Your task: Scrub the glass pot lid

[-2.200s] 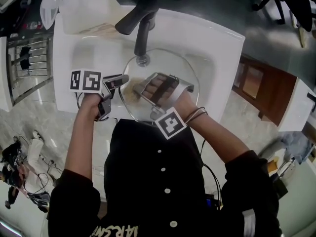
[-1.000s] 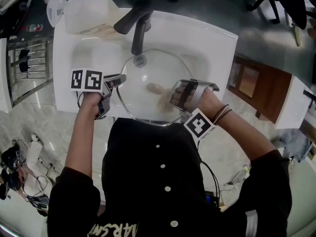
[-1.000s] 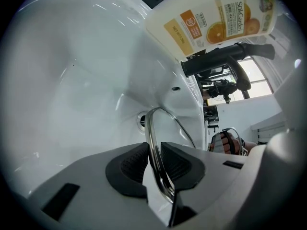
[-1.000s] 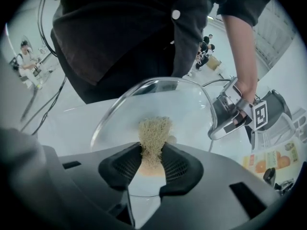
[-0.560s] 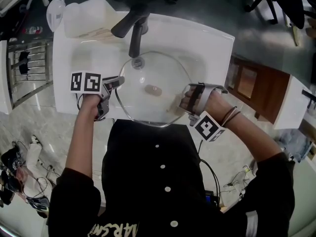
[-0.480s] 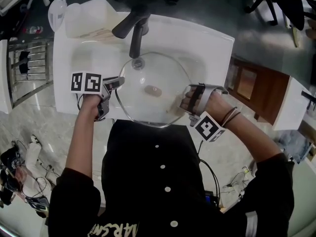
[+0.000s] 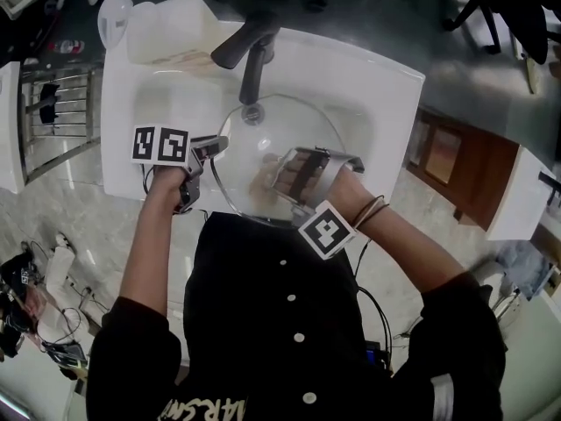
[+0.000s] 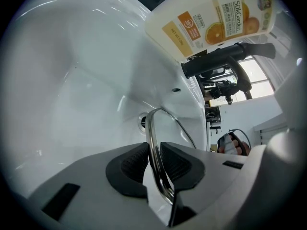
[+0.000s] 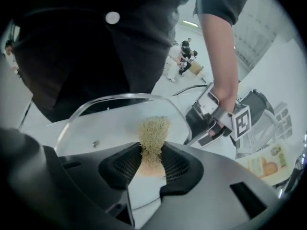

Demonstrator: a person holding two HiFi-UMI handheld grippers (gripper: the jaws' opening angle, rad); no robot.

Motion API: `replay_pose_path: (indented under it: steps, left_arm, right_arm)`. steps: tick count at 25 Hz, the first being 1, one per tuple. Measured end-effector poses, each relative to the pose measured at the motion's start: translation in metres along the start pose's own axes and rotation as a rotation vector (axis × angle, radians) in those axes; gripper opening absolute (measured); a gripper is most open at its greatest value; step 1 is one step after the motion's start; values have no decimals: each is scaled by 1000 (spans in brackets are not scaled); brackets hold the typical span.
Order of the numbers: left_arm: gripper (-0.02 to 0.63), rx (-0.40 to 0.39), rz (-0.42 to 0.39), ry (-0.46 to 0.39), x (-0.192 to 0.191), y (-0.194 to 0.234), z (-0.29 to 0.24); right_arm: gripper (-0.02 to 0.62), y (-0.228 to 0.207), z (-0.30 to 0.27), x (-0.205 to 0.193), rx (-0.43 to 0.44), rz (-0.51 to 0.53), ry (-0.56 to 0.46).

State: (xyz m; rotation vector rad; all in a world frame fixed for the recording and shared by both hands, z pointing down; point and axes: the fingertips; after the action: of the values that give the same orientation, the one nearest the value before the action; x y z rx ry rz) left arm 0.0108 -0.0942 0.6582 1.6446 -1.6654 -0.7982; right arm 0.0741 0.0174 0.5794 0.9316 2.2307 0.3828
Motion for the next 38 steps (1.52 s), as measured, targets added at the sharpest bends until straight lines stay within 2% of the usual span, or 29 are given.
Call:
replay_pose_path:
  steps: [3, 7, 11, 14, 18, 32, 38]
  left_arm:
    - [97, 0, 0, -4, 0, 0, 0]
    - [97, 3, -4, -8, 1, 0, 0]
    - [97, 10, -13, 3, 1, 1, 0]
    - [97, 9, -16, 9, 1, 1, 0]
    - [97, 14, -18, 20, -1, 3, -1]
    - [97, 19, -14, 48, -2, 3, -2]
    - [95, 12, 1, 49, -4, 3, -3]
  right_arm:
    - [141, -8, -18, 8, -16, 25, -2]
    - [141, -22, -27, 17, -69, -17, -20]
    - [140, -13, -25, 18, -6, 43, -20]
    - [138, 1, -17, 15, 77, 127, -11]
    - [138, 13, -5, 18, 133, 179, -32]
    - [138, 65, 49, -7, 328, 280, -35]
    - [138, 77, 58, -16, 367, 290, -11]
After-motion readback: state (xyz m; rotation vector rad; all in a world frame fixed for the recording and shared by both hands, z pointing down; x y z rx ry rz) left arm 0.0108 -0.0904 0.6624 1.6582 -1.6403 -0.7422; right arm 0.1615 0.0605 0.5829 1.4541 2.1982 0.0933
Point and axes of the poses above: the fingertips, and each gripper's own axes: z backward along the fingers, y to its left, x out of its top, and after that the axes turned 6 degrees about -x, right-handed
